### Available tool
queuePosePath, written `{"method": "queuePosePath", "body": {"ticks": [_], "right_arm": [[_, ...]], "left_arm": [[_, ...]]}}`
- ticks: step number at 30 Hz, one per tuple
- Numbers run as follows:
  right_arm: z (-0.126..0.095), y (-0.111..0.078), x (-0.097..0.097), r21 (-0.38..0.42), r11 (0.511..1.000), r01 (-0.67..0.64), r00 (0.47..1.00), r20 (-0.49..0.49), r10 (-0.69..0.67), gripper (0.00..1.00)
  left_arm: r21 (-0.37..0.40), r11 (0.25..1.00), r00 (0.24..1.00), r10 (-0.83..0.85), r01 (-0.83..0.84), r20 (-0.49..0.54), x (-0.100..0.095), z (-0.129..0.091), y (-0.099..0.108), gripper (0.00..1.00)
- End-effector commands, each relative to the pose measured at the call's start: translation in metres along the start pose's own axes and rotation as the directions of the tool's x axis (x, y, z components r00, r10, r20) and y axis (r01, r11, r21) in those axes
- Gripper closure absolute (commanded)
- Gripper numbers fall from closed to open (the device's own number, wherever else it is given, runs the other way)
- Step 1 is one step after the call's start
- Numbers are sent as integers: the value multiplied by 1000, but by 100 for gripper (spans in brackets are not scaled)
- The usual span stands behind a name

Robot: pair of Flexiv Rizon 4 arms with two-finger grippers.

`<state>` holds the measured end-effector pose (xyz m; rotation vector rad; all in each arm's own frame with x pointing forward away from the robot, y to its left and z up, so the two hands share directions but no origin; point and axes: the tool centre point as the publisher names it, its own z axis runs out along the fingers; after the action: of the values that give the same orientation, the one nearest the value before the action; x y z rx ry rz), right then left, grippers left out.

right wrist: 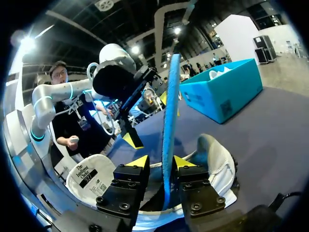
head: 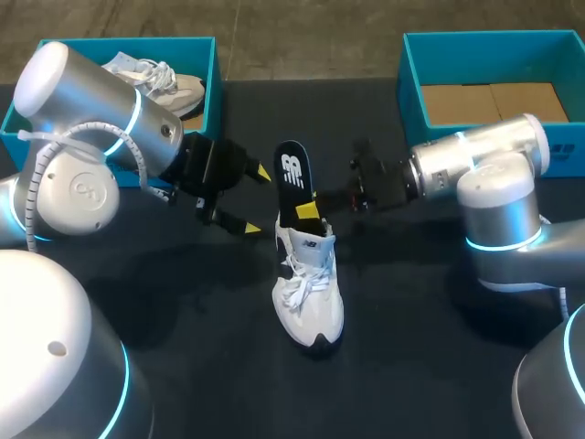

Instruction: Take the shoe out of the shoebox, open the shoe tongue, remove and reinsert the insole, then place the shoe into the shoebox

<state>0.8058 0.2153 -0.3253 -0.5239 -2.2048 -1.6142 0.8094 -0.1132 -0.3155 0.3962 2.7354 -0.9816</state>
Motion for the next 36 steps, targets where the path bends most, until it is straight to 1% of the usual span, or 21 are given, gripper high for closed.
{"method": "queuePosePath", "body": {"ticks": [1, 3, 4, 8, 11, 20, 23, 27, 28, 31, 32, 34, 36], "right_arm": [[5, 3, -9, 21, 1000, -5, 1000, -22, 6, 82], [7, 1, -12, 29, 999, -17, 999, -32, 18, 97], [7, -1, -14, 32, 999, -21, 999, -33, 22, 100], [7, -5, -17, 42, 998, -50, 998, -40, 52, 100], [6, -12, -16, 70, 994, -82, 995, -45, 85, 100], [6, -32, -1, 104, 985, -135, 989, -45, 140, 100], [7, -36, 3, 112, 983, -148, 987, -42, 153, 100], [8, -37, 4, 121, 981, -150, 987, -37, 156, 100], [7, -33, 5, 115, 983, -142, 989, -30, 146, 94], [3, -22, 7, 108, 988, -113, 993, -9, 115, 70], [2, -18, 7, 107, 989, -103, 995, -5, 104, 67], [1, -13, 6, 104, 991, -86, 996, 3, 86, 64], [0, -8, 4, 105, 992, -73, 997, 4, 72, 64]], "left_arm": [[-5, 1000, 1000, 0, 0, -1, 0, 0, -1, 0], [-5, 1000, 1000, 0, 0, -1, 0, 0, -1, 0], [-5, 1000, 1000, 0, 0, -1, 0, 0, -1, 0], [-5, 1000, 1000, 0, 0, -1, 0, 0, -1, 0], [-5, 1000, 1000, 0, 0, -1, 0, 0, -1, 0], [-5, 1000, 1000, 0, 0, -1, 0, 0, -1, 0], [-5, 1000, 1000, 0, 0, -1, 0, 0, -1, 0], [-5, 1000, 1000, 0, 0, -1, 0, 0, -1, 0], [-5, 1000, 1000, 0, 0, -1, 0, 0, -1, 0], [-5, 1000, 1000, 0, 0, -1, 0, 0, -1, 0], [-5, 1000, 1000, 0, 0, -1, 0, 0, -1, 0], [-5, 1000, 1000, 0, 0, -1, 0, 0, -1, 0], [-5, 1000, 1000, 0, 0, -1, 0, 0, -1, 0]]}}
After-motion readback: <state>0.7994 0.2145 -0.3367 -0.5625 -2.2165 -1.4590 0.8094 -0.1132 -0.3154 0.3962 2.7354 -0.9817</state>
